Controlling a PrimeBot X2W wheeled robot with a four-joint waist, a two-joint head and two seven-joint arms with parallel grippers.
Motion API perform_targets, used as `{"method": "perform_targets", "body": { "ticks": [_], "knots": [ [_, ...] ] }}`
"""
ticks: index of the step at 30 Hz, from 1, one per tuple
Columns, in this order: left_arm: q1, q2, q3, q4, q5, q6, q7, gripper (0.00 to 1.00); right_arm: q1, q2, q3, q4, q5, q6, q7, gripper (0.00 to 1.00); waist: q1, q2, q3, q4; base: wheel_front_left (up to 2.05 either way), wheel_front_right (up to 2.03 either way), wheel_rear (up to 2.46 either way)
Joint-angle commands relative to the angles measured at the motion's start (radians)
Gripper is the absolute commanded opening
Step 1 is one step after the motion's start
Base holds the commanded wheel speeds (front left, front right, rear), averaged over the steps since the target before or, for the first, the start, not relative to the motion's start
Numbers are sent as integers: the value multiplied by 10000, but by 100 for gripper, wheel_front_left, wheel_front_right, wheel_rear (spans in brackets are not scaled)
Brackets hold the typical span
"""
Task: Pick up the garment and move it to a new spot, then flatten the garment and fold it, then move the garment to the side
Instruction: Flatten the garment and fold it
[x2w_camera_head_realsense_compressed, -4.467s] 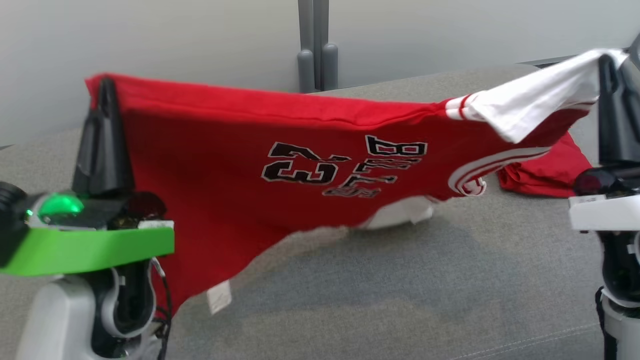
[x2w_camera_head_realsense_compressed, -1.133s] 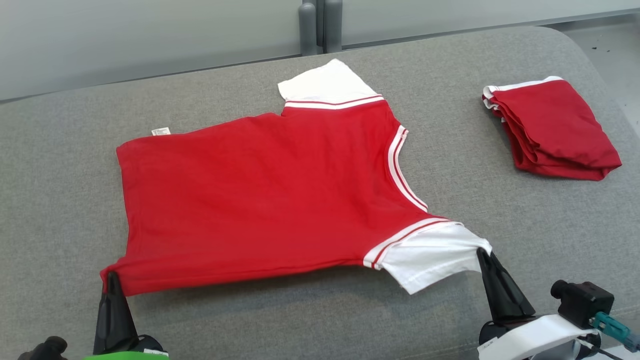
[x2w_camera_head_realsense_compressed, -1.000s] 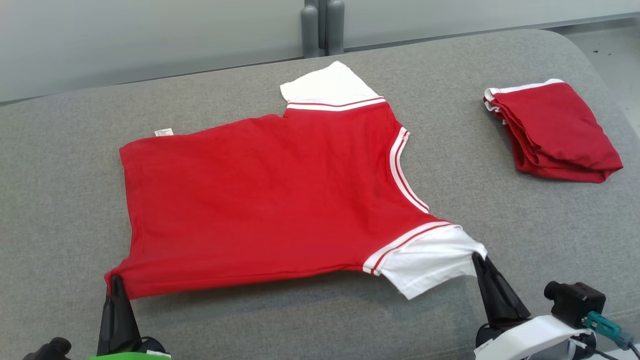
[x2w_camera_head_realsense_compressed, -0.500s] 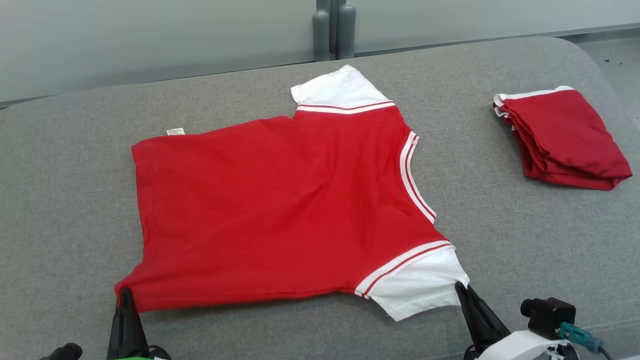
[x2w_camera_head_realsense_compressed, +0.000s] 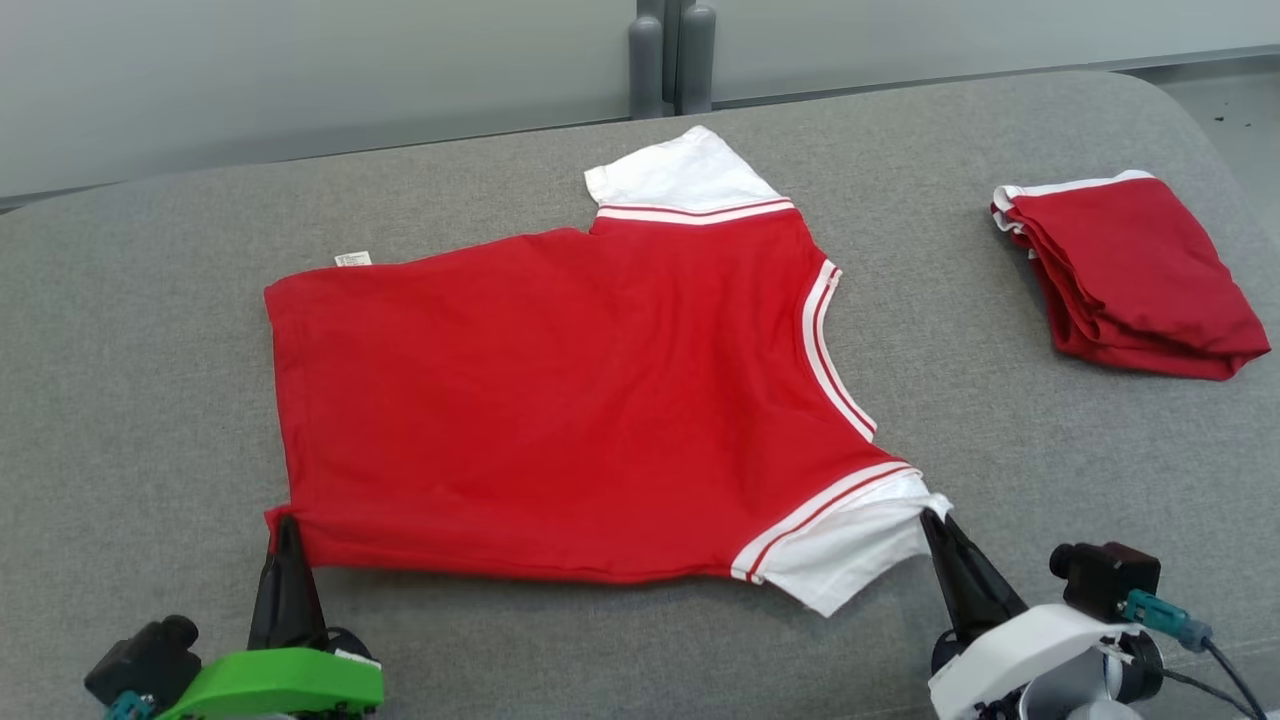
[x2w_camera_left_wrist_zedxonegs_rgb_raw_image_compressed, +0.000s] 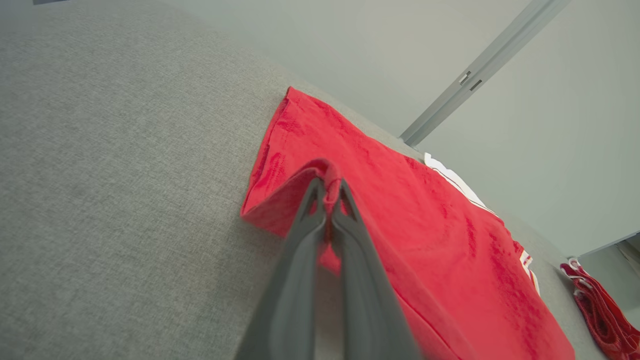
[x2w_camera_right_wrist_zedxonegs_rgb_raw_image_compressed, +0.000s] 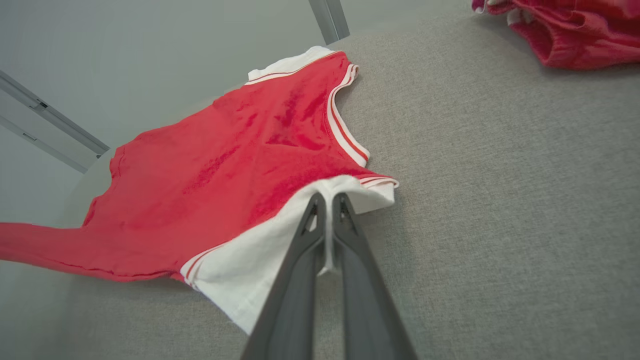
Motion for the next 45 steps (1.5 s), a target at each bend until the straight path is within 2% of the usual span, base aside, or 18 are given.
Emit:
{"method": "perform_targets", "body": {
  "ticks": [1,11,18,28,41,42,43,44,45],
  "knots": [
    [-335,31,-77,176,-77,-78,-27,0,-295,17,-86,108,-53,0,47,0,1,0,90,53,0,0,0],
    [-2420,34,-186,1863,110,-166,-27,0,-2543,195,-295,1431,-208,0,228,0,1,0,843,382,0,0,0],
    [-3672,35,45,3206,459,-175,-27,0,-4410,311,-22,3113,-249,0,151,0,1,0,1384,379,0,0,0],
    [-4560,37,229,4030,942,-317,-27,0,-6280,411,637,5447,-128,0,-161,0,1,0,1691,457,0,0,0],
    [-5163,35,270,4430,1482,-439,-27,0,-8471,495,1492,7854,405,0,-954,0,1,0,1858,532,0,0,0],
    [-5191,35,250,4443,1490,-435,-27,21,-8589,505,1591,7964,434,0,-1015,13,1,0,1869,542,0,0,0],
    [-5217,35,236,4446,1490,-438,-27,35,-8668,506,1682,8070,476,0,-1077,38,1,0,1877,551,0,0,0],
    [-5228,35,214,4424,1486,-443,-27,48,-8761,512,1806,8118,508,0,-1148,83,1,0,1881,562,0,0,0],
    [-5210,35,200,4371,1507,-452,-27,87,-8836,512,1889,8194,550,0,-1208,100,1,0,1879,570,0,0,0]
  ]
}}
